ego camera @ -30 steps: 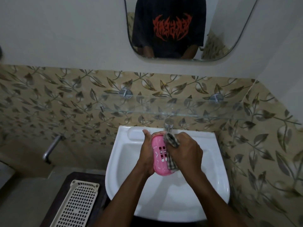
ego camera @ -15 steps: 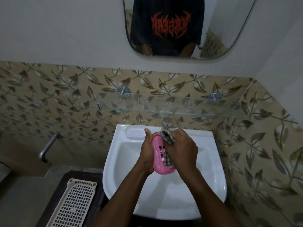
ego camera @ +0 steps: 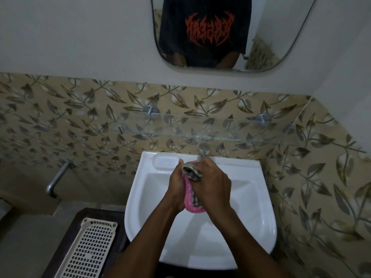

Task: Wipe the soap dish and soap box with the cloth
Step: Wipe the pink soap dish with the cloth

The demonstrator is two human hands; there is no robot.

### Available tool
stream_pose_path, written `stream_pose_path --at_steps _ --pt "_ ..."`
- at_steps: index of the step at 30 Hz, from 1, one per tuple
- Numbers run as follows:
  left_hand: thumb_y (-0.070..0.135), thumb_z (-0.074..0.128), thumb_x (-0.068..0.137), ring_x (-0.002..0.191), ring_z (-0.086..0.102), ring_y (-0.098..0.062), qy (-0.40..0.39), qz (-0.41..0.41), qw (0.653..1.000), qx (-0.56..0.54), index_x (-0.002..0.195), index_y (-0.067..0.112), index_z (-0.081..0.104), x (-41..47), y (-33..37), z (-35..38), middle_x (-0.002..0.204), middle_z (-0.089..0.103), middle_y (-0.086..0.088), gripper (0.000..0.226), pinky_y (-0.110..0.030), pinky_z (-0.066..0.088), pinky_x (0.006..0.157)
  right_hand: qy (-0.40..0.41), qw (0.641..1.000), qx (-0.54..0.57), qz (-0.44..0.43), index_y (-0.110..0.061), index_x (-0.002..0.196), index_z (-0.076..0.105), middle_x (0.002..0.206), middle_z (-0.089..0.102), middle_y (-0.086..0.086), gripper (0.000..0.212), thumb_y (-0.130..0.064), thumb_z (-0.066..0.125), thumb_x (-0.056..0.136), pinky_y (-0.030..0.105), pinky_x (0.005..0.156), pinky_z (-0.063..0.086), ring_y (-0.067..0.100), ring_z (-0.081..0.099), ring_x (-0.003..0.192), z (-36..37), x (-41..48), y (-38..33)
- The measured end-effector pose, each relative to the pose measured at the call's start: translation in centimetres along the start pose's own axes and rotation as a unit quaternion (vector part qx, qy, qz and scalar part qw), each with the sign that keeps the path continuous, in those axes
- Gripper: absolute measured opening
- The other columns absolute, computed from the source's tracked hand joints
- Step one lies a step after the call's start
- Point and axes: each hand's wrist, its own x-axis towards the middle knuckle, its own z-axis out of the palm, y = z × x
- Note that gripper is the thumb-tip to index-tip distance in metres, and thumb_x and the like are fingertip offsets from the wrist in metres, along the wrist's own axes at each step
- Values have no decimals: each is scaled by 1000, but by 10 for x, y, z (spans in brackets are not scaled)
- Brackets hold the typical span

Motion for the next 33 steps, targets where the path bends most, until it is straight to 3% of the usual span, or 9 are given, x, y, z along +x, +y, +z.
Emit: stream_pose_path --at_steps 5,8,11,13,16,20,26,31,33 --pt "58 30 99 81 66 -30 6 -5 1000 -3 108 3 69 2 6 -8 87 71 -20 68 -39 54 76 -151 985 10 -87 -28 102 68 101 64 -7 19 -27 69 83 36 73 56 17 63 84 -4 -24 18" --pt "59 31 99 84 65 -31 7 -7 1000 2 108 2 68 4 6 -8 95 69 -21 68 -41 53 82 -99 991 -13 -85 -27 96 72 92 69 -5 16 -32 74 81 34 73 59 16 67 77 -3 -29 23" --pt "59 31 99 78 70 -29 -13 -38 999 24 100 4 70 1 -2 -2 88 74 -19 67 -38 51 79 -45 996 -35 -61 -31 97 69 89 64 -11 11 -36 67 87 24 66 51 9 62 72 -9 -6 17" --pt "60 31 99 79 71 -29 -21 -46 998 21 102 5 68 -1 -4 0 87 75 -19 66 -38 51 78 -63 993 -68 -78 -33 97 68 88 60 -12 12 -40 63 89 21 62 45 7 56 70 -13 5 15" --pt "65 34 96 87 64 -33 1 -52 999 -3 105 3 68 2 6 -5 89 72 -21 71 -41 51 81 -149 976 -88 -129 -30 99 70 94 64 -9 22 -34 75 78 25 67 51 14 64 76 -11 -11 17" --pt "65 36 95 82 60 -33 51 -50 997 10 105 4 66 9 12 -14 97 64 -23 69 -41 52 75 -167 965 -118 -166 -30 89 71 88 64 -9 33 -22 84 59 21 49 42 15 64 60 -9 -47 25" --pt "61 38 96 79 64 -31 6 -60 998 7 90 2 71 6 3 -8 80 72 -19 68 -39 49 78 -94 979 -122 -133 -30 96 68 90 62 -9 23 -35 77 75 29 58 55 14 65 70 -5 -10 17" --pt "59 33 98 79 65 -31 9 -57 998 6 96 3 68 4 5 -10 82 72 -19 66 -38 51 74 -163 969 -114 -147 -28 100 68 98 62 -7 26 -29 76 75 34 67 56 20 66 78 -10 -10 13" --pt "61 34 97 84 63 -33 48 -30 998 7 98 5 69 9 15 -16 93 68 -21 65 -40 54 78 -168 967 -110 -159 -31 97 68 96 63 -10 27 -27 78 72 32 60 56 18 66 72 -8 -33 17"
